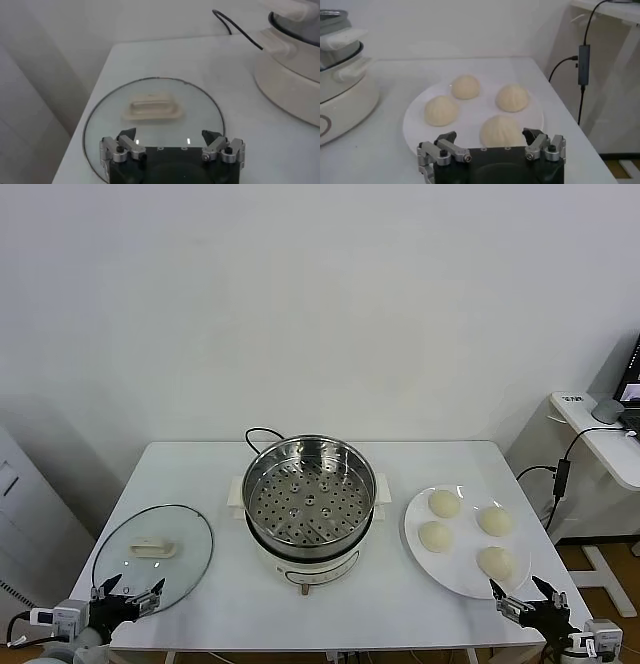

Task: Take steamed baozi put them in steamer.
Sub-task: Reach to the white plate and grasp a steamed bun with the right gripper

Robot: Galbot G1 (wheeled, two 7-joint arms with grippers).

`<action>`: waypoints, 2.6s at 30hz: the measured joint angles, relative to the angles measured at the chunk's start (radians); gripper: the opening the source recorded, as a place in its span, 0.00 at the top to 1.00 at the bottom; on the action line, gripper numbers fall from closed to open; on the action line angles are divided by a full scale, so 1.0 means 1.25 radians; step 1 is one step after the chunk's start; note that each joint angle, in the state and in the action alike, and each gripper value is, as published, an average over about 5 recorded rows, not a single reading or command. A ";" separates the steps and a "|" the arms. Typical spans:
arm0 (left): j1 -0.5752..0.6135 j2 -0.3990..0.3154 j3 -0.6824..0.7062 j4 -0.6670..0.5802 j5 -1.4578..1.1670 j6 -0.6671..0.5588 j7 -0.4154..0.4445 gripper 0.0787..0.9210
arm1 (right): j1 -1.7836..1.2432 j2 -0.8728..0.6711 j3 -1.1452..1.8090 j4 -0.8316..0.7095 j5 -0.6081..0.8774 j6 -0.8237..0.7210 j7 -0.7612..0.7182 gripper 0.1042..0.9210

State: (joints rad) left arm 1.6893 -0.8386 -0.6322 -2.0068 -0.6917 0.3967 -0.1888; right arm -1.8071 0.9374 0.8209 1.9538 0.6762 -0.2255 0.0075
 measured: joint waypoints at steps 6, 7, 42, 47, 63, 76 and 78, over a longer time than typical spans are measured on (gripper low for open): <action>0.000 0.000 0.000 0.000 0.000 0.000 0.000 0.12 | 0.007 -0.004 0.003 -0.002 -0.017 -0.002 -0.002 0.12; 0.000 0.000 0.001 0.000 0.000 0.000 0.000 0.12 | 0.010 -0.005 0.005 -0.004 -0.026 -0.001 -0.005 0.12; -0.029 -0.004 0.018 -0.001 0.007 0.020 -0.006 0.12 | 0.797 -0.278 -0.450 -0.387 -0.702 0.159 -0.505 0.12; -0.030 -0.006 0.023 -0.001 0.008 0.024 -0.006 0.12 | 0.984 -0.279 -0.621 -0.483 -0.692 0.186 -0.611 0.12; -0.029 -0.006 0.026 -0.002 0.009 0.029 -0.006 0.12 | 1.379 -0.138 -1.002 -0.781 -0.700 0.314 -0.882 0.12; -0.029 -0.004 0.025 -0.002 0.009 0.030 -0.006 0.12 | 1.424 -0.026 -1.055 -0.937 -0.786 0.378 -0.938 0.12; -0.029 -0.004 0.025 -0.002 0.009 0.030 -0.006 0.12 | 1.421 -0.016 -1.053 -0.950 -0.798 0.382 -0.941 0.12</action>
State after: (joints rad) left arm 1.6533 -0.8439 -0.6008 -2.0094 -0.6809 0.4338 -0.1964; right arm -0.0305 0.9174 -0.4950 0.7658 -0.3210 0.2519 -1.1693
